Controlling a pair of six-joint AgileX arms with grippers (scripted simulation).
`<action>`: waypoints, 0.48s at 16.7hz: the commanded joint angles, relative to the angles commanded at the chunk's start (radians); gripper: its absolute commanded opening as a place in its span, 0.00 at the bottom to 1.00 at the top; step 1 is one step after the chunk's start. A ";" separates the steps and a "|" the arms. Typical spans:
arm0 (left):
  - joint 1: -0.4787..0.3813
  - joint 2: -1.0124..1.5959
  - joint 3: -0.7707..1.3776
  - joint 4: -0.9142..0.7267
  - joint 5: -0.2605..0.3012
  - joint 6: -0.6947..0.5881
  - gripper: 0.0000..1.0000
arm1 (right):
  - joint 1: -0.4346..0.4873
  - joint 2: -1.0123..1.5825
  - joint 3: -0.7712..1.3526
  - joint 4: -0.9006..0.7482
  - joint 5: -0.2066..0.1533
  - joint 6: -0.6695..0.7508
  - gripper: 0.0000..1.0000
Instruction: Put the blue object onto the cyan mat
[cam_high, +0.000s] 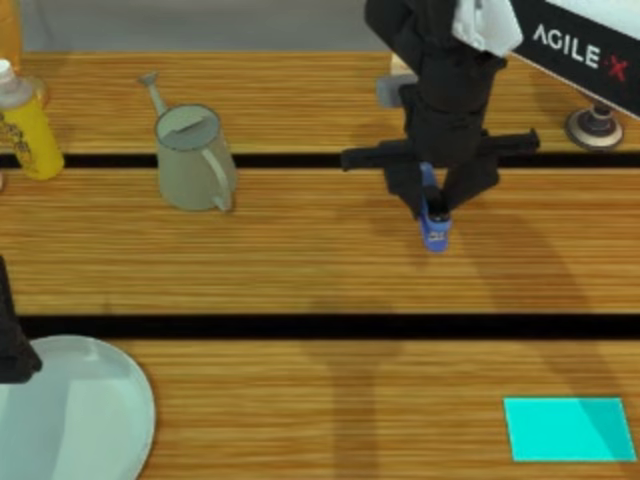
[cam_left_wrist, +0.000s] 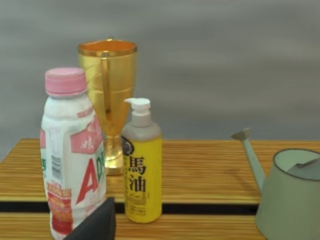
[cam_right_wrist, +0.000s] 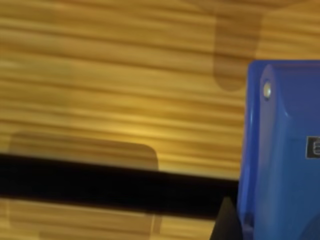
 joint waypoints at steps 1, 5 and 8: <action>0.000 0.000 0.000 0.000 0.000 0.000 1.00 | 0.000 0.000 0.000 0.000 0.000 0.000 0.00; 0.000 0.000 0.000 0.000 0.000 0.000 1.00 | -0.004 -0.018 -0.024 -0.005 -0.011 -0.032 0.00; 0.000 0.000 0.000 0.000 0.000 0.000 1.00 | -0.005 -0.094 -0.108 -0.024 -0.043 -0.160 0.00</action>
